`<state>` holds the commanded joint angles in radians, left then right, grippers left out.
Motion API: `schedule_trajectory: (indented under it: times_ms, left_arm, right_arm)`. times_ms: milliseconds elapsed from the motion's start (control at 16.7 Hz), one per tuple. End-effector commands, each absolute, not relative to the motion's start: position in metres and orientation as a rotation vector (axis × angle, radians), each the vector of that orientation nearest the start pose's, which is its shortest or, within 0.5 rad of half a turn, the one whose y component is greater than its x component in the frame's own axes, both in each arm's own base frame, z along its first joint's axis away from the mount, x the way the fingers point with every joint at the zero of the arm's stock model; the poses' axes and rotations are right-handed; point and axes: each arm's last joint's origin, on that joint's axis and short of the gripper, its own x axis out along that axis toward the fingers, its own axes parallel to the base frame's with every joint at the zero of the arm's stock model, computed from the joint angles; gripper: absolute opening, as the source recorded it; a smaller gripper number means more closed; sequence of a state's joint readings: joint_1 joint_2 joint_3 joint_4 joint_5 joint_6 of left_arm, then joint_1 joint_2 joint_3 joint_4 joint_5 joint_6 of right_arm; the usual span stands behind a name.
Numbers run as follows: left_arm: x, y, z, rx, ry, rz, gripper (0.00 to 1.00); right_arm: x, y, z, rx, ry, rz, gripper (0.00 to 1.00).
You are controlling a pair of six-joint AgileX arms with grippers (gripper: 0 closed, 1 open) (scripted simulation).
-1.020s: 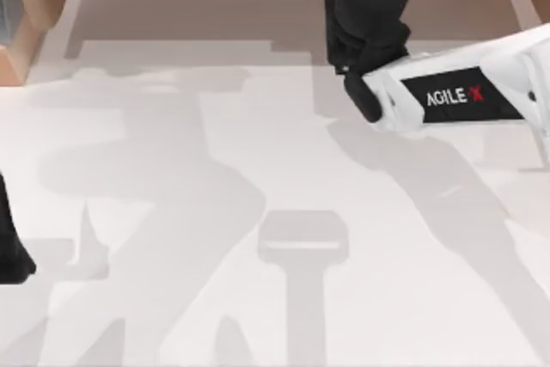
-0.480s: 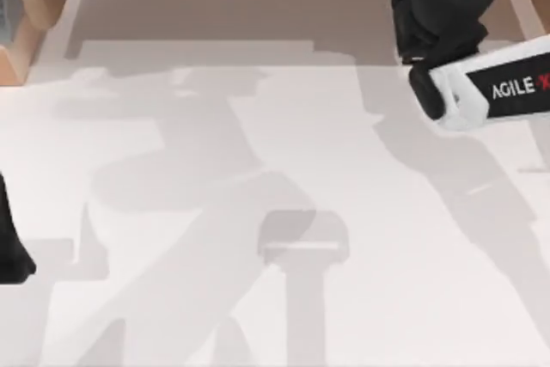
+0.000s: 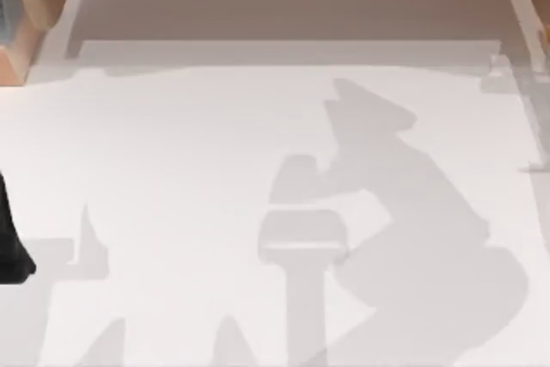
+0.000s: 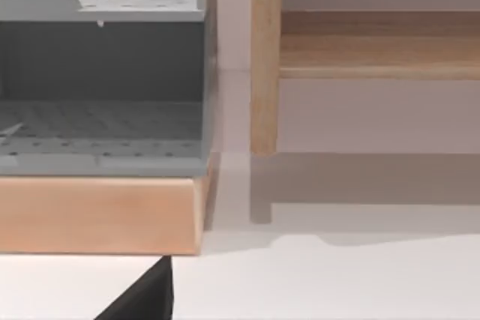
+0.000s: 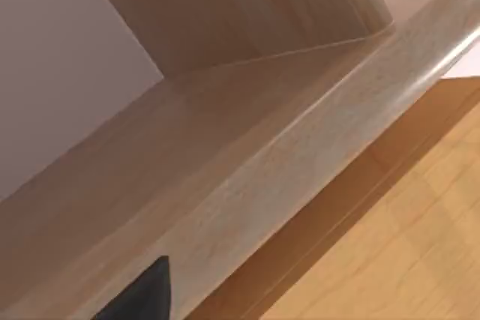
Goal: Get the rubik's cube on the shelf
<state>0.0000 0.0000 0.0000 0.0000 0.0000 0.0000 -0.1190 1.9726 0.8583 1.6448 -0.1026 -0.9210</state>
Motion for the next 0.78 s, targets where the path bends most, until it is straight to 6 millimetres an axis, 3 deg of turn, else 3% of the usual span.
schedule_trajectory:
  times_ms: [180,360,540,780]
  left_arm:
    - [0.106,-0.001,0.16,0.0,0.0,0.0,1.0]
    - [0.106,-0.001,0.16,0.0,0.0,0.0,1.0]
    - [0.106,-0.001,0.16,0.0,0.0,0.0,1.0]
    - [0.106,-0.001,0.16,0.0,0.0,0.0,1.0]
  right_arm:
    - [0.315,-0.113,0.185,-1.305,-0.382,-0.344,1.0]
    - [0.261,-0.158,0.164,-1.537,-0.215,-0.354,1.0]
    - [0.229,-0.177,0.133,-1.623,-0.071,-0.241,1.0]
    - [0.224,-0.179,0.094,-1.581,0.006,-0.036,1.0]
